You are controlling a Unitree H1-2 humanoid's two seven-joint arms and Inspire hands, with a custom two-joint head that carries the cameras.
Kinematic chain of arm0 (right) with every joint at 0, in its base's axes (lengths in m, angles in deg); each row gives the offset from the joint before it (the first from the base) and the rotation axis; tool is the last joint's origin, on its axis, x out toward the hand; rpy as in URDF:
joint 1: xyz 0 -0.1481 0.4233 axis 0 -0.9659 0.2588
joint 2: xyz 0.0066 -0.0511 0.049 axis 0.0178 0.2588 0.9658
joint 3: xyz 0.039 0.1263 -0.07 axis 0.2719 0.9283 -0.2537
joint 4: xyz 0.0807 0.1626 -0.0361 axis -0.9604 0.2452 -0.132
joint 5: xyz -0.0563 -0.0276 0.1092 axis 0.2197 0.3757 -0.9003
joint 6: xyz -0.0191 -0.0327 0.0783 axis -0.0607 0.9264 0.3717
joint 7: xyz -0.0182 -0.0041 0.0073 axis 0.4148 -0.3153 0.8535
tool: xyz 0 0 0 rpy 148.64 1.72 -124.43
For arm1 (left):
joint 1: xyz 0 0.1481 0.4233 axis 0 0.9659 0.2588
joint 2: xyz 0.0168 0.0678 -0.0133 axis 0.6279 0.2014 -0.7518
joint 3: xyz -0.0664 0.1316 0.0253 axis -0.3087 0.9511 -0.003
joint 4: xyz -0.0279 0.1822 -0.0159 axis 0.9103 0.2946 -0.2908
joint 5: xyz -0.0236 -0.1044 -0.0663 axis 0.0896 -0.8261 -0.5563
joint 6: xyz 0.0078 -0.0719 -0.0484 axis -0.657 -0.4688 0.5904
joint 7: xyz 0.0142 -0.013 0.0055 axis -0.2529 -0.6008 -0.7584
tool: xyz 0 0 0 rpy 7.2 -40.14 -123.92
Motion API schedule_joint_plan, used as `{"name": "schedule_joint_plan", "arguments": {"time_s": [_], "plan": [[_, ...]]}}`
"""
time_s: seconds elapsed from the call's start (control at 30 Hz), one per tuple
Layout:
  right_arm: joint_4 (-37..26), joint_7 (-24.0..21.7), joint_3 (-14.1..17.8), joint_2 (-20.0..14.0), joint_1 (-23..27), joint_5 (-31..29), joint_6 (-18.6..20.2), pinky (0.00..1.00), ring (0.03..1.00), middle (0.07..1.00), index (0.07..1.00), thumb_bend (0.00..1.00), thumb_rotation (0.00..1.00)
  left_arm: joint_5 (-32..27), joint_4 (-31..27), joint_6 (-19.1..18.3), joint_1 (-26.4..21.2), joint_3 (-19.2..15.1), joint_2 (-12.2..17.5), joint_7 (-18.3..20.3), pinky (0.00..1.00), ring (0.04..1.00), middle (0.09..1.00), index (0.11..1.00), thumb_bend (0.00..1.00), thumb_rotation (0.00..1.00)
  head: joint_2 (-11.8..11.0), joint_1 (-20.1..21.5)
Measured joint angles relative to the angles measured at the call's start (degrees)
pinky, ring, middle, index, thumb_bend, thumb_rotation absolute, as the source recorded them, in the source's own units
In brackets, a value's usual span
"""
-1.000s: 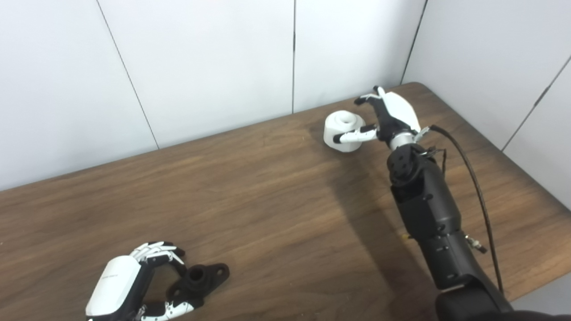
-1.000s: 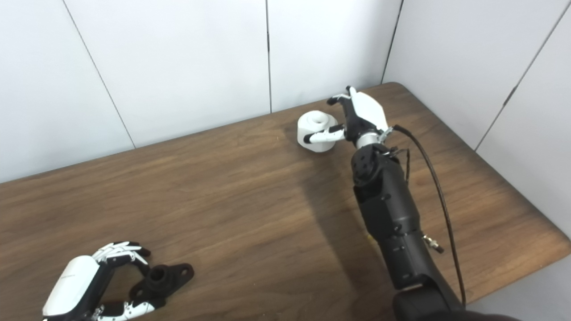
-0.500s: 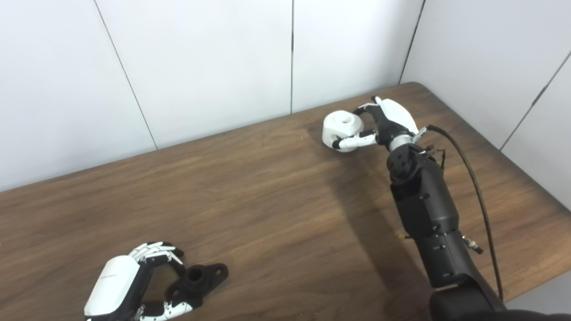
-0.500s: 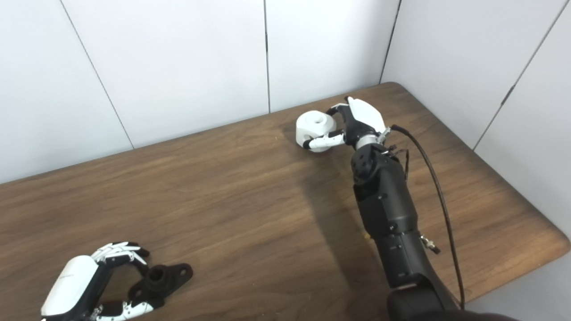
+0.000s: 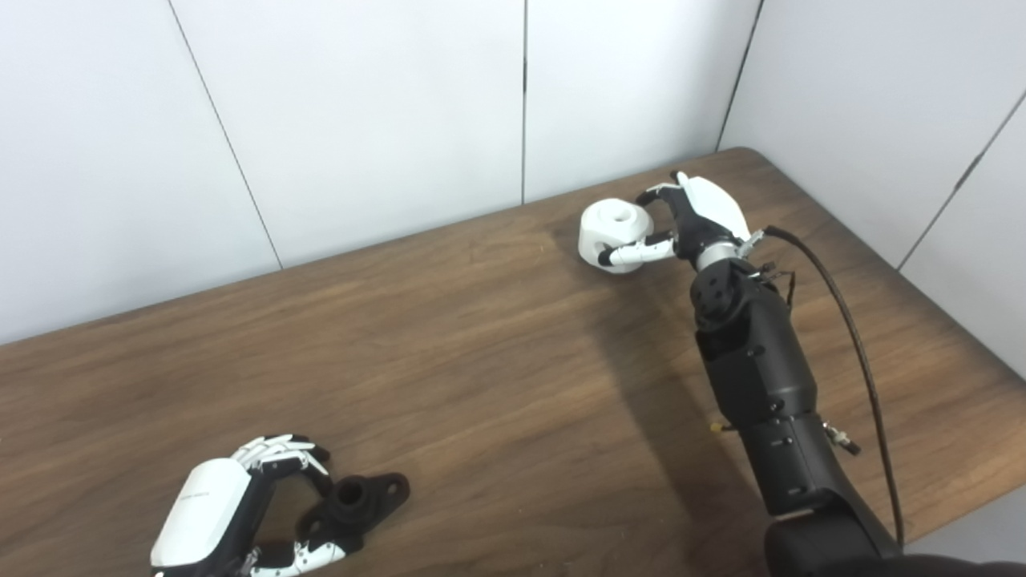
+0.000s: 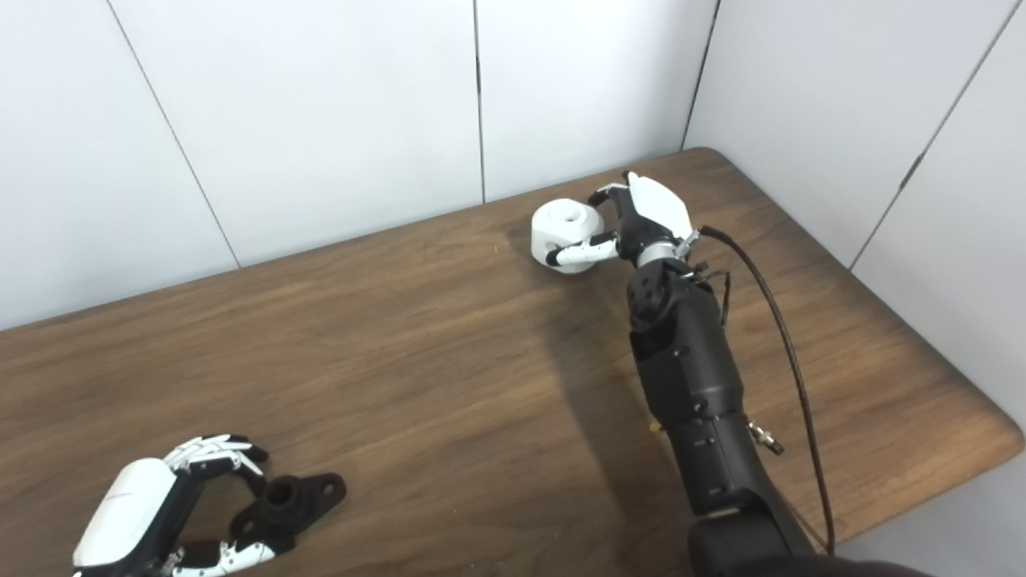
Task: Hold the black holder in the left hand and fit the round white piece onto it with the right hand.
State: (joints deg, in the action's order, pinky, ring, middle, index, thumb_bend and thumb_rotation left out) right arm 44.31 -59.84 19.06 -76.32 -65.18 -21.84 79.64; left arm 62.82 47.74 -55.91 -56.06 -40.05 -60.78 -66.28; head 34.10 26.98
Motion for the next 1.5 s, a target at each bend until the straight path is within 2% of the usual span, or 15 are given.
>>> {"name": "schedule_joint_plan", "arguments": {"time_s": [0.27,0.67,0.9,1.23,1.5], "plan": [[0.11,3.38,-0.07,0.42,0.52,-1.09,0.00,1.00,1.000,0.999,0.729,0.91,0.34,-0.01,-0.02,-0.02,0.00,0.00,-0.01,0.05,0.86,0.803,0.724,0.483,0.52,0.05,-0.09,-0.18],[2.17,7.63,-1.14,0.44,0.68,-2.35,0.00,1.00,0.992,0.980,0.678,0.94,0.32,-0.17,-0.16,-0.15,0.12,-0.28,-0.23,0.36,0.87,0.807,0.731,0.483,0.52,0.04,0.09,-0.18],[3.48,7.84,-1.82,0.44,0.62,-2.68,0.00,1.00,0.998,0.952,0.689,0.97,0.32,-0.14,-0.21,-0.16,0.12,-0.35,-0.31,0.47,0.86,0.801,0.728,0.483,0.52,0.05,0.09,-0.18],[3.77,7.34,-1.84,0.44,0.62,-2.32,0.00,1.00,0.998,0.959,0.693,0.97,0.32,-0.13,-0.20,-0.16,0.11,-0.41,-0.33,0.47,0.86,0.803,0.730,0.483,0.52,0.04,0.09,-0.18],[3.98,7.22,-2.99,0.34,0.57,-2.80,0.00,1.00,1.000,0.904,0.675,0.95,0.31,-0.12,-0.20,-0.17,0.10,-0.46,-0.35,0.50,0.86,0.802,0.729,0.483,0.52,0.04,0.53,-0.09]]}}
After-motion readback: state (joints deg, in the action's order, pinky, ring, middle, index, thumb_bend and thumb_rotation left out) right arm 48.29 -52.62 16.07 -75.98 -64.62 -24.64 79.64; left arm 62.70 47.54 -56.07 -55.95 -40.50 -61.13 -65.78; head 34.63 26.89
